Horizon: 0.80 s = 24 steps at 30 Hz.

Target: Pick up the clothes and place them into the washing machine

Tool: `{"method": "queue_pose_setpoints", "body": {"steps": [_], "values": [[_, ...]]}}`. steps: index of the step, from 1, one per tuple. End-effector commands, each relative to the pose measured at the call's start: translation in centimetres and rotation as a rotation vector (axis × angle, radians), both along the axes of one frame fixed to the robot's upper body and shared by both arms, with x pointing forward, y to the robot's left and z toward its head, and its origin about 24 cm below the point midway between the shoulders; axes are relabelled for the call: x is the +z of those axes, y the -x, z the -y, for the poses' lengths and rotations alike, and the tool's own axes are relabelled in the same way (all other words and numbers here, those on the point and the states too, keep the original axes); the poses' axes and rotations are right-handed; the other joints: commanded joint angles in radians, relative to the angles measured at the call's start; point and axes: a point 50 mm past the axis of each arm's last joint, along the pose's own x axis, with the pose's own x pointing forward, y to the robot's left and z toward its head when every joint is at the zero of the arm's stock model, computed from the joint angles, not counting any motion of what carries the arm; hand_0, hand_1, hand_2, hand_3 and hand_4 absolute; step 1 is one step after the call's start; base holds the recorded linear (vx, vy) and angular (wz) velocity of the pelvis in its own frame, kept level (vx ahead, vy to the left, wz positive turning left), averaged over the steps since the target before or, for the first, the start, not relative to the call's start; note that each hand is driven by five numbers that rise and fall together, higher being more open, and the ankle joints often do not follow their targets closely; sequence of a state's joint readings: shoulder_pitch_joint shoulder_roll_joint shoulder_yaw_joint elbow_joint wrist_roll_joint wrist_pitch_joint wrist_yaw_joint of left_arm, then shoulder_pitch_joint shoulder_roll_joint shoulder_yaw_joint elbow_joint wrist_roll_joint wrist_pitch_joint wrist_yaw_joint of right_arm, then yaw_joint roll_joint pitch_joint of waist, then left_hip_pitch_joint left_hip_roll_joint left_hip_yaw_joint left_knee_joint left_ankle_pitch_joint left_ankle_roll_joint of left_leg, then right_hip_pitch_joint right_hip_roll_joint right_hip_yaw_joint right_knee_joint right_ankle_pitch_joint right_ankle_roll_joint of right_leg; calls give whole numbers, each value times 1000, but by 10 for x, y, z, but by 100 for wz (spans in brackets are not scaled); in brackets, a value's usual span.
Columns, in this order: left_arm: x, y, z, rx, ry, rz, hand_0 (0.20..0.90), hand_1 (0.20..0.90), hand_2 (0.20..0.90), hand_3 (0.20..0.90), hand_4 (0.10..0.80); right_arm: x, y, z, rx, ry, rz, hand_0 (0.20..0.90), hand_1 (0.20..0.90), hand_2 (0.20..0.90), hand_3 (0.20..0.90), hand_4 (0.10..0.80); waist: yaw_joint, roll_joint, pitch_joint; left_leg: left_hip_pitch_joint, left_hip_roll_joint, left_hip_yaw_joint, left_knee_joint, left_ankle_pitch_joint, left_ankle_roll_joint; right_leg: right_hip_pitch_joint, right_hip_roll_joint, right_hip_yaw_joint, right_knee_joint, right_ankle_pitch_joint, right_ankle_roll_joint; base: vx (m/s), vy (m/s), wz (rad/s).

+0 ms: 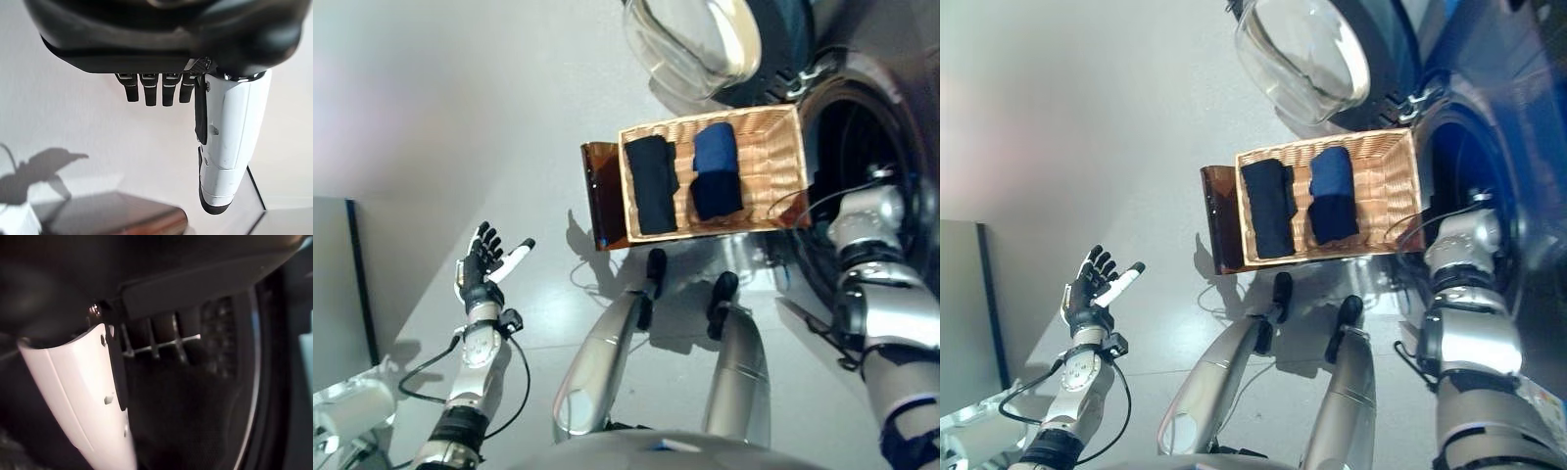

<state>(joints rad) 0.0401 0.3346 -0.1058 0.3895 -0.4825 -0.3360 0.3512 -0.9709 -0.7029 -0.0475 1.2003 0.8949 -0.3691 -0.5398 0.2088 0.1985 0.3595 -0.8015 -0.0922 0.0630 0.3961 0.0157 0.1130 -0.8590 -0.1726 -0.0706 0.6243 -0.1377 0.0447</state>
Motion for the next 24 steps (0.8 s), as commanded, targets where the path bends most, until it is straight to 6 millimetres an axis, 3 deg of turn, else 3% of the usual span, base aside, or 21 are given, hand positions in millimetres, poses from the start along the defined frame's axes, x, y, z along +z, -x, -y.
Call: {"method": "queue_pose_setpoints", "body": {"steps": [1,2,4,5,6,8,9,14,18,24], "values": [[28,0,-23,42,-103,140,900,900,900,900,800,164,47,36,-166,569,138,609,609,609,609,592,-12,-9,-94,0,45,-75,37,-95,-111,85,0,1,-95,-9,27,40,27,-6],[26,3,-24,52,-100,131,900,900,900,900,800,166,41,32,-179,617,46,900,900,900,900,800,-14,-7,-96,6,45,-75,24,-91,-112,84,1,5,-99,-8,25,40,34,-4],[28,3,-27,59,-102,135,900,900,900,900,800,164,39,38,-175,743,-191,900,900,900,900,800,-14,-19,-99,11,42,-68,13,-86,-112,89,1,5,-110,-1,20,25,16,-10],[25,4,-28,71,-77,127,900,900,900,900,800,163,37,41,-240,839,-422,900,900,900,900,800,-11,-22,-100,12,39,-65,10,-81,-113,90,0,3,-114,8,18,1,0,-13],[24,5,-33,84,-63,114,900,900,900,900,800,163,31,38,-268,1056,-739,900,900,900,900,800,-16,-27,-102,14,39,-64,-4,-74,-114,92,4,3,-124,14,16,-3,6,-7],[26,11,-36,107,-49,122,900,900,900,900,800,170,18,19,-301,1220,-814,900,900,900,900,800,-27,-31,-103,15,37,-62,-9,-71,-114,96,6,2,-136,22,14,7,8,-6],[28,10,-35,105,-32,133,900,900,900,900,800,158,11,15,-260,1278,-852,900,900,900,900,800,-33,-30,-104,16,36,-65,-15,-69,-115,99,9,3,-140,23,15,9,2,-5],[23,10,-33,101,-6,123,900,900,900,900,800,139,7,17,-233,1182,-849,900,900,900,900,800,-29,-32,-102,23,30,-73,-26,-65,-118,110,11,-6,-146,25,16,-1,-2,-1],[26,10,-39,124,-16,130,900,900,900,900,800,129,-2,8,-150,1098,-773,900,900,900,900,800,-34,-40,-91,35,31,-74,-38,-58,-121,124,12,-11,-156,30,14,-9,-7,3],[23,8,-35,98,-22,118,900,900,900,900,800,95,0,19,-88,929,-778,900,900,900,900,800,-21,-38,-87,48,29,-78,-48,-56,-120,140,9,-17,-160,28,14,-1,-1,3]]}}
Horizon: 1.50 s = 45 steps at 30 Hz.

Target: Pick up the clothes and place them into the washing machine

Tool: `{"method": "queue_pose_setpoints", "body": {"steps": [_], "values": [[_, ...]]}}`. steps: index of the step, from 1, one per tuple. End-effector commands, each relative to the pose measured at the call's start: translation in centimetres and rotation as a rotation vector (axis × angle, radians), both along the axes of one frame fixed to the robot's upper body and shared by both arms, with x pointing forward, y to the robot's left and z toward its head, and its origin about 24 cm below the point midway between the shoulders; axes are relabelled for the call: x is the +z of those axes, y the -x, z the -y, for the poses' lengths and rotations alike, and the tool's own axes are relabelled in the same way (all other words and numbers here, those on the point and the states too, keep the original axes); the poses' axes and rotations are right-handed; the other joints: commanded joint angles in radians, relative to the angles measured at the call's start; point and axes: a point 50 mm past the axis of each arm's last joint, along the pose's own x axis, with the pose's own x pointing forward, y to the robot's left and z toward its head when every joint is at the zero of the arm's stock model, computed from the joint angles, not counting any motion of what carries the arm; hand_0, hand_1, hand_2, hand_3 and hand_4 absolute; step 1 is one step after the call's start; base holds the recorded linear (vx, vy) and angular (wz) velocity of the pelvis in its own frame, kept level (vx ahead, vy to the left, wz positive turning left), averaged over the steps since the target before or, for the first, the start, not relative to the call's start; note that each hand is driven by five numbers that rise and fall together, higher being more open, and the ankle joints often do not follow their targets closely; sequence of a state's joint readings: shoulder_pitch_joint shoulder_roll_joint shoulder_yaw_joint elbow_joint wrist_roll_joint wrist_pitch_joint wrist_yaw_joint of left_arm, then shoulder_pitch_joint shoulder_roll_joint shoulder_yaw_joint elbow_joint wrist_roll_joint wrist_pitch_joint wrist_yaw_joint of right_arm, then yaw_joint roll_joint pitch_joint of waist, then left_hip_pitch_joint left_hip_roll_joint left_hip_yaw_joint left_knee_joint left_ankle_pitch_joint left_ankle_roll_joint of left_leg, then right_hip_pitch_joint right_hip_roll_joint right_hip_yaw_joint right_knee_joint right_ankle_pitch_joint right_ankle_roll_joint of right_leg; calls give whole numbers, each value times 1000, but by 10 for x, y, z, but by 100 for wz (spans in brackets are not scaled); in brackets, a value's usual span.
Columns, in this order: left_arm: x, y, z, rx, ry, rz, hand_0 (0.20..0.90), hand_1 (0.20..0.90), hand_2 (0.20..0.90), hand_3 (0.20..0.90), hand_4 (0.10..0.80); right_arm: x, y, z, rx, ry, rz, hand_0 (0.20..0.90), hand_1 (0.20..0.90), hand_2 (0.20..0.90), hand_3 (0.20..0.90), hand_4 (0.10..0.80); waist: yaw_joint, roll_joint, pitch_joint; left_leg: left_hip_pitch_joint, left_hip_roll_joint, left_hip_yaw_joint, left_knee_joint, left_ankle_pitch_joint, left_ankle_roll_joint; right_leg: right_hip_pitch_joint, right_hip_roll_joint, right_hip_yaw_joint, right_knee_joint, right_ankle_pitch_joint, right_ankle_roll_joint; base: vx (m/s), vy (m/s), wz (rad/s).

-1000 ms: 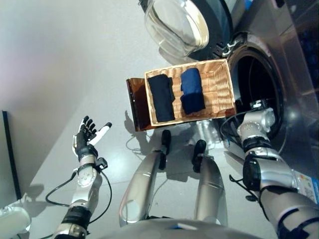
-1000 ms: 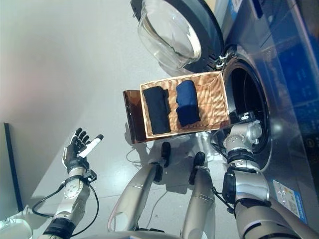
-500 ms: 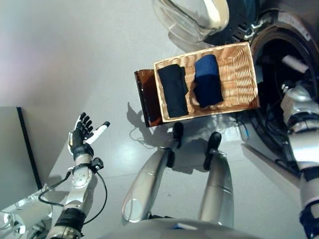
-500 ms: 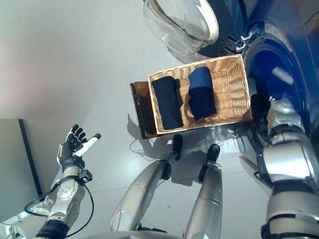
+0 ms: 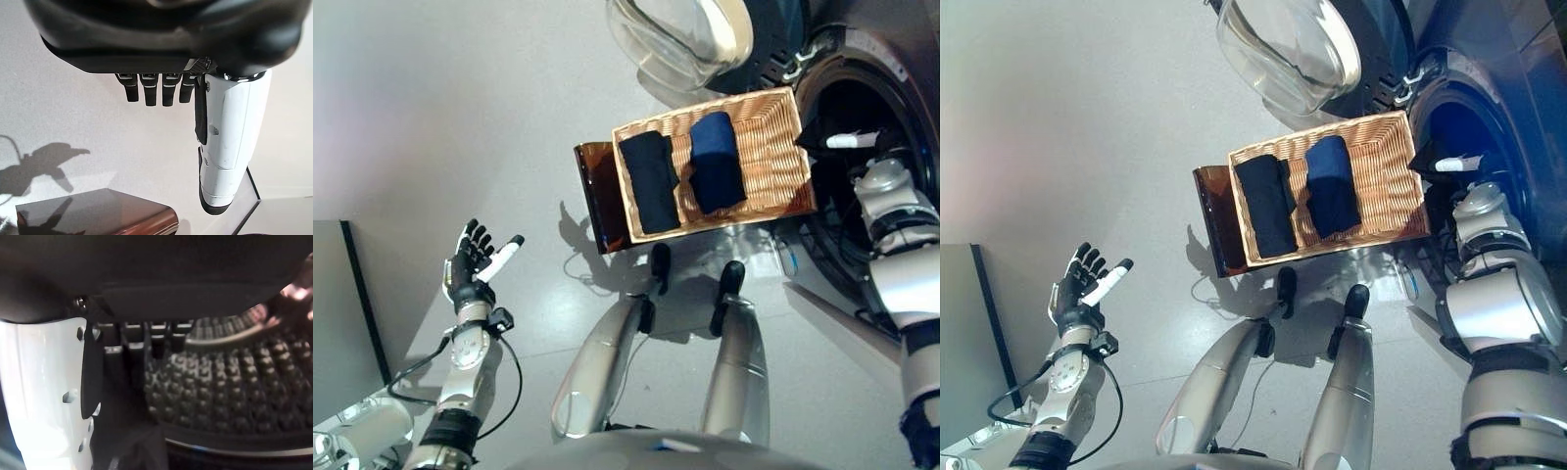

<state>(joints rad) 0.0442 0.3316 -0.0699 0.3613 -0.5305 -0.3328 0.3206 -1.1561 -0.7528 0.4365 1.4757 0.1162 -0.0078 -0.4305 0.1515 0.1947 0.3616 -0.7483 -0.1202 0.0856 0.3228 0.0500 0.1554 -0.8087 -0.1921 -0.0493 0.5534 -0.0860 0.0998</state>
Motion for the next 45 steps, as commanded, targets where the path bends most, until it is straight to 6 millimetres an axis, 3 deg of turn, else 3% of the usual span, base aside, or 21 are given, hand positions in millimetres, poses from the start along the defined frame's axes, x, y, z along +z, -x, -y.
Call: {"method": "queue_pose_setpoints", "body": {"steps": [1,4,6,12,13,15,16,18,19,22,24,25,32,33,36,37,38,41,45], "values": [[17,10,-30,86,-72,78,900,900,900,900,800,88,20,30,-68,119,259,900,900,900,900,800,39,-32,-89,-3,57,-101,22,-90,-162,90,28,-39,-88,-25,-40,6,2,7],[18,10,-31,87,-79,84,900,900,900,900,800,87,20,30,-64,43,318,900,900,900,900,800,42,-32,-87,-2,56,-101,20,-88,-162,90,27,-40,-89,-26,-41,-1,1,2],[18,8,-29,82,-84,84,900,900,900,900,800,77,18,28,-45,-130,445,900,900,900,900,800,39,-27,-83,-1,58,-100,23,-90,-161,93,28,-38,-90,-28,-41,0,0,0],[22,3,-28,66,-118,93,900,900,900,900,800,28,5,7,3,-494,631,900,900,900,900,800,37,-20,-79,11,62,-99,19,-96,-155,100,27,-35,-90,-34,-39,-16,6,0],[24,2,-27,64,-128,105,900,900,900,900,800,17,2,0,17,-566,666,900,900,900,900,800,37,-16,-74,2,66,-90,14,-65,-150,92,27,-43,-98,-6,-45,-94,30,-2],[27,-2,-26,60,-139,117,900,900,900,900,800,-7,2,-8,-2,-714,746,900,900,900,900,800,37,-18,-82,15,62,-100,12,-93,-155,105,27,-35,-95,-34,-39,0,0,0],[26,-3,-22,60,-136,125,900,900,900,900,800,-20,-2,-20,3,-856,835,900,900,900,900,800,34,-10,-73,7,65,-91,10,-67,-149,97,25,-45,-100,-12,-45,11,2,4],[26,-4,-23,66,-144,121,900,900,900,900,800,-30,0,-21,-28,-880,846,900,900,900,900,800,34,-15,-81,19,61,-100,8,-93,-154,107,26,-36,-97,-37,-39,-1,9,7],[29,-9,-19,66,-139,143,900,900,900,900,800,-45,-5,-43,16,-1029,934,900,900,900,900,800,35,-5,-68,8,63,-89,4,-62,-149,97,22,-46,-102,-9,-43,-13,15,4],[31,-11,-16,64,-135,167,900,900,900,900,800,-62,-5,-56,-20,-1178,1039,900,900,900,900,800,44,5,-66,4,58,-93,-2,-59,-148,95,16,-50,-107,-12,-41,-17,2,-1],[32,-12,-15,69,-132,176,900,900,900,900,800,-65,-7,-65,-6,-1214,1048,900,900,900,900,800,50,9,-72,8,53,-103,3,-83,-153,100,14,-43,-97,-39,-35,36,-10,2],[32,-12,-15,69,-132,176,900,900,900,900,800,-65,-7,-65,-6,-1214,1048,900,900,900,900,800,50,12,-65,-1,56,-95,3,-59,-149,91,13,-53,-99,-17,-40,-17,-6,12],[30,-11,-18,84,-107,181,900,900,900,900,800,-66,-13,-74,78,-1211,981,900,900,900,900,800,70,2,-78,9,46,-114,-2,-75,-156,103,2,-60,-85,-43,-35,-4,-4,13],[30,-11,-18,84,-107,181,900,900,900,900,800,-66,-13,-74,79,-1212,981,900,900,900,900,800,70,6,-71,0,49,-106,-3,-50,-152,95,1,-69,-87,-20,-41,-104,0,3],[29,-13,-16,64,-96,181,900,900,900,900,800,-75,-15,-83,141,-1191,868,900,900,900,900,800,77,-14,-74,11,50,-106,-9,-47,-153,111,-1,-78,-98,-13,-40,4,-10,7],[29,-13,-16,64,-95,180,900,900,900,900,800,-75,-15,-83,142,-1190,867,900,900,900,900,800,76,-17,-80,22,48,-114,-9,-73,-157,121,0,-69,-96,-36,-34,8,-8,13],[25,-13,-14,54,-85,165,900,900,900,900,800,-85,-16,-93,178,-1173,788,900,900,900,900,800,75,-25,-74,22,53,-106,-14,-45,-153,125,1,-80,-108,-8,-40,13,-7,9],[17,-13,-11,38,-68,131,900,900,900,900,800,-105,-14,-112,229,-1189,691,900,900,900,900,800,70,-45,-76,45,55,-109,-26,-41,-153,151,2,-87,-129,3,-38,-16,1,1],[4,-11,-8,38,-33,78,900,900,900,900,800,-150,5,-131,244,-1206,536,900,900,900,900,800,57,-76,-84,105,59,-116,-69,-29,-160,222,5,-102,-189,23,-31,52,-9,4]]}}
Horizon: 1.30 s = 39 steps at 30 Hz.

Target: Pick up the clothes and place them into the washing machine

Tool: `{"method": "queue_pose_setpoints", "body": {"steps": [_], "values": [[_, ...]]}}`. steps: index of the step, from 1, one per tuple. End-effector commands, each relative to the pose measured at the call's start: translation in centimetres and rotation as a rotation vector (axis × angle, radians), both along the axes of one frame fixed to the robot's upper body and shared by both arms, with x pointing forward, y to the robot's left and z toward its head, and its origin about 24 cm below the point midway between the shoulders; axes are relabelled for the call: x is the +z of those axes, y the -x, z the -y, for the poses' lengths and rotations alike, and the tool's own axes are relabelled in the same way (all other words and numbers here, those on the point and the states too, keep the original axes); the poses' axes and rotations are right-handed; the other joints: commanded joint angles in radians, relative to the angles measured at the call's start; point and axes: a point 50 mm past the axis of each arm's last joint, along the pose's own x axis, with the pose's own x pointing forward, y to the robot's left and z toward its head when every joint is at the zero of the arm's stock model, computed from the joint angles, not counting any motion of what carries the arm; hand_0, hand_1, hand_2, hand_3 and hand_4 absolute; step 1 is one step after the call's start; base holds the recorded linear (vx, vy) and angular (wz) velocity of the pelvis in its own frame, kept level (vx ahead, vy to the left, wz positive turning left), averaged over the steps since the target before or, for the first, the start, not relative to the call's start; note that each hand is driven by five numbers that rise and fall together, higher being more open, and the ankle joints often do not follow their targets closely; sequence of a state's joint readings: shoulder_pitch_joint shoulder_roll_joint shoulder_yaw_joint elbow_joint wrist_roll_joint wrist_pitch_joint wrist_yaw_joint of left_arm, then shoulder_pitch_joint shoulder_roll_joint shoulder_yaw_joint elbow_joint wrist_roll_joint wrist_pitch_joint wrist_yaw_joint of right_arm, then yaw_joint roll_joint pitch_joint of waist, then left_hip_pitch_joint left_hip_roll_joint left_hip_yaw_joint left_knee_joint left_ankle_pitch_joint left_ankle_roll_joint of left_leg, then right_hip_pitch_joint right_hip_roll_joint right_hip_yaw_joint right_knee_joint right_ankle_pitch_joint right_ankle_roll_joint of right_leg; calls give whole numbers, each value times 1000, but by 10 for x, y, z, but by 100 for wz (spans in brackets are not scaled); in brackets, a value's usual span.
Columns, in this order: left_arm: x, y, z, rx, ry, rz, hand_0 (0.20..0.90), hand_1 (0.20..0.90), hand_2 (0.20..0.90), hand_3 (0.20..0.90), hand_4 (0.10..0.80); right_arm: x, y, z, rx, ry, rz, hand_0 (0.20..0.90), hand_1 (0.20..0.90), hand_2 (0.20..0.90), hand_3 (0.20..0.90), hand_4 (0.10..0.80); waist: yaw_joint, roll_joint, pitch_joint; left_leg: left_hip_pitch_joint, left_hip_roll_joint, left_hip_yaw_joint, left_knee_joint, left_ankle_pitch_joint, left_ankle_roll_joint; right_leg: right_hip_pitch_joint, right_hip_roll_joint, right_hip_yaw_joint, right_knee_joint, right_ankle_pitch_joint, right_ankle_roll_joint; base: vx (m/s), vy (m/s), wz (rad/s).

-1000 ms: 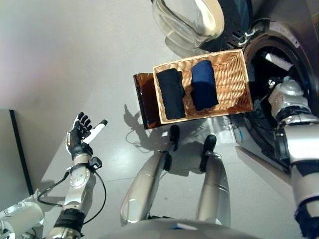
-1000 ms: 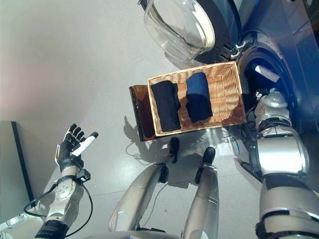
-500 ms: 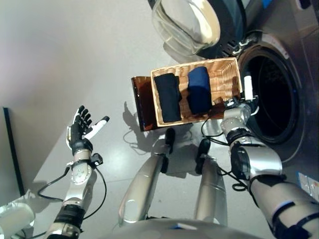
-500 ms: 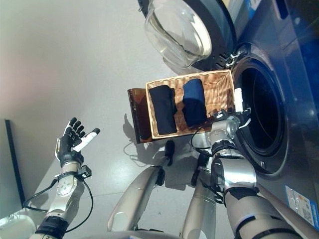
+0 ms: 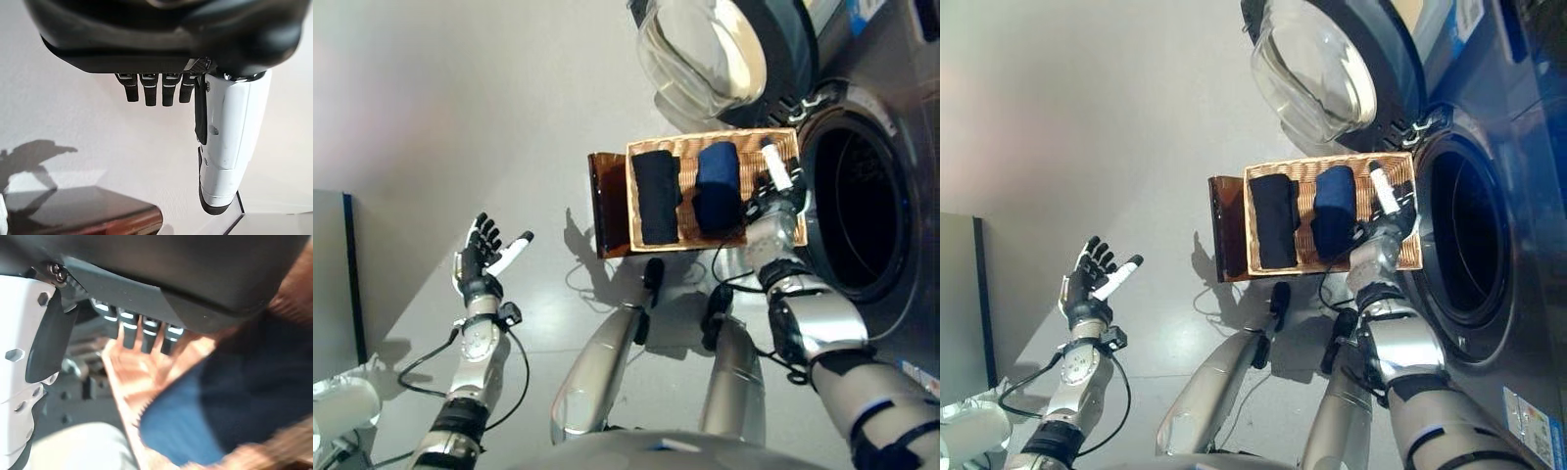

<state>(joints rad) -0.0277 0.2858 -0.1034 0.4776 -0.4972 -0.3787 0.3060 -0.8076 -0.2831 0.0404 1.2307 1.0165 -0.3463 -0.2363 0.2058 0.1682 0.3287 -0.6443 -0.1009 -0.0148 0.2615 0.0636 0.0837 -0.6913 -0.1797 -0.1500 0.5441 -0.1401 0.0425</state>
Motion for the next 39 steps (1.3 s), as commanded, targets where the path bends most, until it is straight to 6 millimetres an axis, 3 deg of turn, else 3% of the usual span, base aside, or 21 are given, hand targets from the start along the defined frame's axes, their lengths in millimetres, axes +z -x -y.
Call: {"method": "queue_pose_setpoints", "body": {"steps": [1,3,4,5,6,9,10,11,13,15,17,18,19,20,23,24,29,33,34,35,39], "values": [[8,2,-23,74,-28,60,900,900,900,900,800,-22,16,-6,81,77,-4,900,900,900,900,800,-3,-60,-54,20,40,-17,-24,-39,-90,126,-7,-6,-197,83,28,76,-10,5],[-3,5,-19,68,-25,6,900,900,900,900,800,-44,31,-11,116,99,-68,900,900,900,900,800,-18,-76,-58,57,40,-21,-50,-30,-92,171,-7,-17,-229,95,33,65,-13,1],[-3,5,-19,68,-25,6,900,900,900,900,800,-44,31,-11,116,99,-68,900,900,900,900,800,-18,-76,-57,58,40,-22,-50,-30,-92,172,-7,-17,-229,95,33,87,-4,2],[-17,11,-21,69,-42,-69,900,900,900,900,800,-67,49,-14,196,192,-168,900,900,900,900,800,-33,-97,-67,97,44,-24,-75,-24,-95,220,-8,-18,-269,109,39,70,-4,2],[-17,11,-21,69,-42,-69,900,900,900,900,800,-67,49,-14,196,192,-169,900,900,900,900,800,-34,-97,-66,99,44,-25,-76,-23,-95,223,-8,-19,-271,110,39,126,15,-1],[-49,31,-25,78,-83,-265,900,900,900,900,800,-108,90,-17,273,241,-324,900,900,900,900,800,-58,-128,-81,182,48,-20,-95,-29,-92,311,-10,-18,-310,125,52,132,54,-6],[-65,42,-25,84,-77,-361,900,900,900,900,800,-129,118,-11,279,227,-409,900,900,900,900,800,-75,-142,-91,239,46,-17,-97,-41,-90,359,-16,-19,-305,124,61,130,56,-11],[-65,42,-24,83,-77,-361,900,900,900,900,800,-129,118,-11,279,227,-410,900,900,900,900,800,-76,-142,-90,241,46,-18,-97,-41,-90,361,-16,-19,-305,124,61,145,72,-12],[-80,57,-25,75,-96,-461,900,900,900,900,800,-152,154,1,250,200,-520,900,900,900,900,800,-106,-146,-99,314,42,-20,-105,-59,-80,384,-29,-16,-242,128,74,135,94,-7],[-88,69,-27,64,-110,-528,900,900,900,900,800,-168,188,11,224,183,-626,900,900,900,900,800,-137,-139,-104,385,28,-23,-117,-71,-58,383,-37,-3,-96,181,91,148,147,5],[-89,72,-30,66,-123,-542,900,900,900,900,800,-172,196,13,224,179,-658,900,900,900,900,800,-145,-134,-98,412,32,-18,-121,-67,-51,379,-19,3,-48,190,88,78,68,3],[-93,76,-33,70,-136,-580,900,900,900,900,800,-181,215,14,214,161,-722,900,900,900,900,800,-162,-141,-91,460,38,-18,-131,-68,-49,385,35,5,-27,160,82,89,-28,-12],[-93,77,-34,61,-147,-586,900,900,900,900,800,-186,227,16,207,153,-764,900,900,900,900,800,-176,-148,-100,484,39,-22,-150,-68,-55,393,89,7,-88,117,67,157,-62,-14],[-93,78,-34,56,-148,-581,900,900,900,900,800,-189,235,18,204,152,-792,900,900,900,900,800,-180,-160,-116,494,30,-29,-155,-68,-60,412,118,10,-163,105,63,200,-90,-6],[-95,86,-34,23,-166,-600,900,900,900,900,800,-199,266,18,236,149,-894,900,900,900,900,800,-183,-200,-187,531,11,-41,-177,-75,-76,529,158,34,-408,113,30,246,-124,28],[-96,89,-33,16,-163,-609,900,900,900,900,800,-200,273,19,238,149,-915,900,900,900,900,800,-186,-203,-207,548,16,-46,-193,-74,-82,546,166,55,-421,113,30,198,-111,58],[-106,104,-28,-6,-147,-678,900,900,900,900,800,-202,280,16,242,136,-928,900,900,900,900,800,-188,-210,-254,611,35,-44,-199,-96,-90,630,177,42,-459,109,19,175,-121,26],[-107,103,-25,-19,-143,-677,900,900,900,900,800,-201,275,14,241,132,-902,900,900,900,900,800,-197,-221,-250,577,37,-24,-77,-131,-112,657,177,46,-472,103,8,14,-107,0],[-105,98,-24,-24,-142,-660,900,900,900,900,800,-200,270,13,252,146,-889,900,900,900,900,800,-201,-230,-229,523,61,6,65,-100,-138,678,176,41,-466,98,-10,-34,-109,31],[-104,96,-22,-31,-144,-655,900,900,900,900,800,-200,268,12,263,154,-889,900,900,900,900,800,-198,-229,-217,491,73,7,119,-73,-145,688,181,43,-462,94,-21,-41,-115,40],[-107,97,-20,-22,-141,-675,900,900,900,900,800,-198,260,11,271,176,-882,900,900,900,900,800,-190,-235,-209,387,149,35,46,-19,-135,702,168,44,-482,92,-20,31,19,13]]}}
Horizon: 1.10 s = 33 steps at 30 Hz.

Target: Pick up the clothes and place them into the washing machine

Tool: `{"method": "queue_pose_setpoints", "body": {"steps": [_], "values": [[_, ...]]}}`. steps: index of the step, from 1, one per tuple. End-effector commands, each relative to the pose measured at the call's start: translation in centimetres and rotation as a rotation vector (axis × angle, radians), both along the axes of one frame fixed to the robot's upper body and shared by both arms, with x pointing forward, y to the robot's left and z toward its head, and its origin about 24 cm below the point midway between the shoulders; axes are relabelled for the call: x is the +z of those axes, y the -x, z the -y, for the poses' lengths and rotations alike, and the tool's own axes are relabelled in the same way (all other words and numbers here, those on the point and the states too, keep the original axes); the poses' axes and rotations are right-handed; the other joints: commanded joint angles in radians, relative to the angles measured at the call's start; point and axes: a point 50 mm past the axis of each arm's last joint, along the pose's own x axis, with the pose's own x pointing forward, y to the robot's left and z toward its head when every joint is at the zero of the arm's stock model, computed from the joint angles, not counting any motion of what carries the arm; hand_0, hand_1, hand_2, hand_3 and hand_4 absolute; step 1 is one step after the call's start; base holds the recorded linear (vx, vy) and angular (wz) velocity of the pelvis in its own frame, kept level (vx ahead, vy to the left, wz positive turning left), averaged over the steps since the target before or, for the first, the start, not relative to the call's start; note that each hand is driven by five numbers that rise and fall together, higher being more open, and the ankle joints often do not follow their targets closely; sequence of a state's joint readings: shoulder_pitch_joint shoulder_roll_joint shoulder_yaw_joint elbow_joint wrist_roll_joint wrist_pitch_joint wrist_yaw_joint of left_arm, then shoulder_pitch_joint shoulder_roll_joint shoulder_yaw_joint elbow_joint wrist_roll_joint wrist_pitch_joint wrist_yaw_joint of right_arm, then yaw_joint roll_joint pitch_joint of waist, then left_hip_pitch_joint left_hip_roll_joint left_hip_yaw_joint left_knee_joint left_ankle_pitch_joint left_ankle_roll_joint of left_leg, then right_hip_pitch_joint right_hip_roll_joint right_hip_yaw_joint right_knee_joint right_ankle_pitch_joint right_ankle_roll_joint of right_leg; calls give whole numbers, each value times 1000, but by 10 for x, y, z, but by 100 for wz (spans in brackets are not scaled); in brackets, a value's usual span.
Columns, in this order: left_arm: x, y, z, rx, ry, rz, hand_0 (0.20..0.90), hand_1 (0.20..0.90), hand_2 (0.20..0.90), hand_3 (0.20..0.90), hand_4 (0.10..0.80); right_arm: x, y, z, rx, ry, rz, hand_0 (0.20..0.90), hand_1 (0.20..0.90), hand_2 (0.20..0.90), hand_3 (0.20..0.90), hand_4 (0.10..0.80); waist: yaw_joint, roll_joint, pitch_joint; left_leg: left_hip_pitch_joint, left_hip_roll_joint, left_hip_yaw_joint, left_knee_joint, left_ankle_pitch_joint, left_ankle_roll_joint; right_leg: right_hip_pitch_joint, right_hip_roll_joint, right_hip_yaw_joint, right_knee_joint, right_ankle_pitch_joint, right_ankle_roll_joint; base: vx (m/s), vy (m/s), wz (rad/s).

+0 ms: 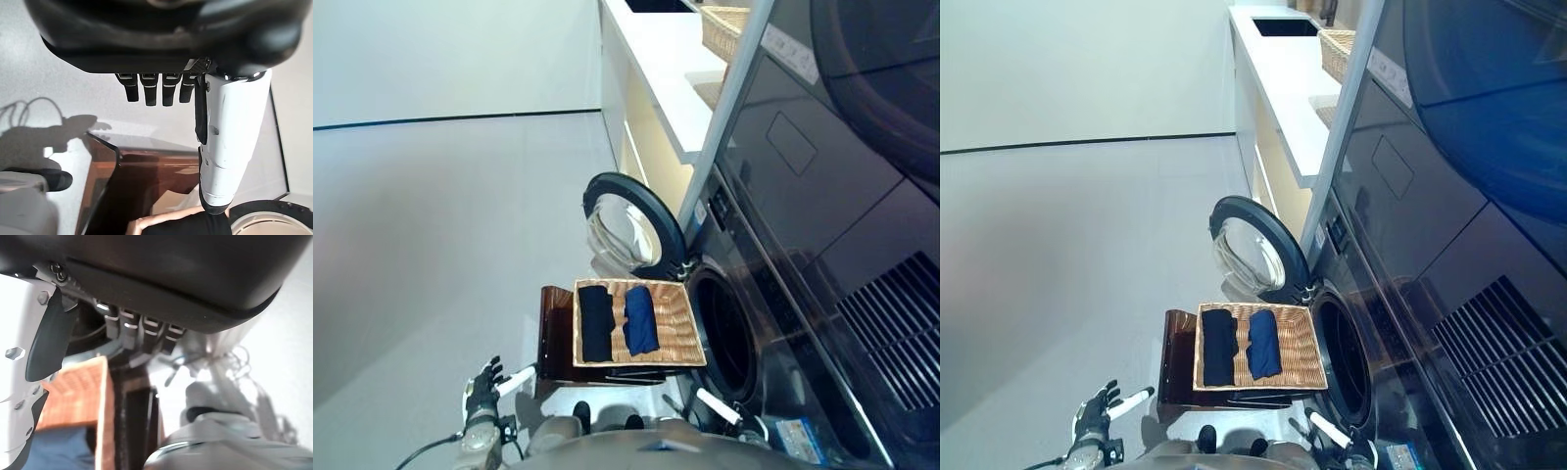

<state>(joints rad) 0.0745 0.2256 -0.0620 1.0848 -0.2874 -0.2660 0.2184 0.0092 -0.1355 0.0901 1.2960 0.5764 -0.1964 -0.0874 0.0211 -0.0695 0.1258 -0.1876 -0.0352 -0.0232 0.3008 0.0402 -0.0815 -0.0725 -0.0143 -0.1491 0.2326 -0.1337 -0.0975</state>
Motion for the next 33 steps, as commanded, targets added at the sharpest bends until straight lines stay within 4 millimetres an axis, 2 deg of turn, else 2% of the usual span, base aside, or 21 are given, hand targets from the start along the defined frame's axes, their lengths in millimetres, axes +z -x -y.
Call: {"method": "queue_pose_setpoints", "body": {"steps": [1,4,6,8,9,12,16,17,18,19,20,22,26,33], "values": [[14,-29,-6,-27,-59,114,900,900,900,900,800,16,-24,36,-28,140,114,900,900,900,900,800,-2,12,-9,-76,111,42,-70,45,21,86,11,48,-180,84,125,112,62,0],[13,-25,-7,-19,-67,102,900,900,900,900,800,18,-29,36,-33,142,137,900,900,900,900,800,15,38,-6,-66,138,36,-239,134,-3,116,28,73,-205,74,134,128,81,4],[10,-18,-6,-4,-57,85,900,900,900,900,800,18,-28,35,-23,141,134,900,900,900,900,800,14,63,-28,-11,139,33,-321,143,-6,124,38,86,-225,71,141,89,96,-23],[10,-18,-6,-6,-56,81,900,900,900,900,800,19,-30,35,-18,144,135,900,900,900,900,800,11,68,-39,6,140,35,-342,139,-9,122,32,91,-236,74,146,55,123,-54],[9,-17,-4,-18,-53,79,900,900,900,900,800,19,-32,35,-15,148,137,900,900,900,900,800,9,77,-58,41,136,55,-360,124,-9,121,12,99,-257,82,160,100,216,-49],[9,-17,-4,-26,-54,77,900,900,900,900,800,18,-33,35,51,170,98,900,900,900,900,800,13,82,-67,78,118,81,-356,97,2,137,-28,116,-266,89,178,115,198,-37],[13,-23,-3,-22,-48,114,900,900,900,900,800,24,-56,32,206,239,97,900,900,900,900,800,33,85,-58,77,91,107,-315,43,29,128,-78,131,-238,90,204,48,140,-24],[13,-23,-3,-22,-48,114,900,900,900,900,800,24,-56,32,206,239,97,900,900,900,900,800,33,85,-59,77,91,107,-315,43,29,128,-78,131,-238,90,204,-60,105,-13],[19,-31,-5,-14,-51,167,900,900,900,900,800,33,-82,29,293,288,138,900,900,900,900,800,66,88,-40,64,91,129,-295,26,39,81,-97,97,-187,93,214,-59,59,-28],[19,-31,-5,-14,-51,168,900,900,900,900,800,33,-82,29,293,288,139,900,900,900,900,800,67,88,-40,63,91,130,-294,26,39,79,-97,98,-185,92,214,-209,55,-70],[27,-42,-8,-11,-59,221,900,900,900,900,800,45,-110,24,380,343,182,900,900,900,900,800,102,83,-20,26,92,150,-268,26,32,32,-120,14,-189,128,221,-145,-17,-67],[35,-53,-8,-31,-61,274,900,900,900,900,800,49,-119,24,405,373,189,900,900,900,900,800,105,77,-18,9,82,126,-248,23,31,40,-118,22,-207,132,218,-64,-37,-35],[42,-59,-2,-44,-33,333,900,900,900,900,800,64,-144,29,475,469,199,900,900,900,900,800,123,81,-9,1,73,105,-267,29,34,42,-119,-11,-231,141,217,4,-11,29],[86,-96,3,-44,9,610,900,900,900,900,800,104,-194,39,551,659,251,900,900,900,900,800,155,119,93,-118,69,83,-210,40,34,-72,-132,-31,-180,149,217,-136,4,16]]}}
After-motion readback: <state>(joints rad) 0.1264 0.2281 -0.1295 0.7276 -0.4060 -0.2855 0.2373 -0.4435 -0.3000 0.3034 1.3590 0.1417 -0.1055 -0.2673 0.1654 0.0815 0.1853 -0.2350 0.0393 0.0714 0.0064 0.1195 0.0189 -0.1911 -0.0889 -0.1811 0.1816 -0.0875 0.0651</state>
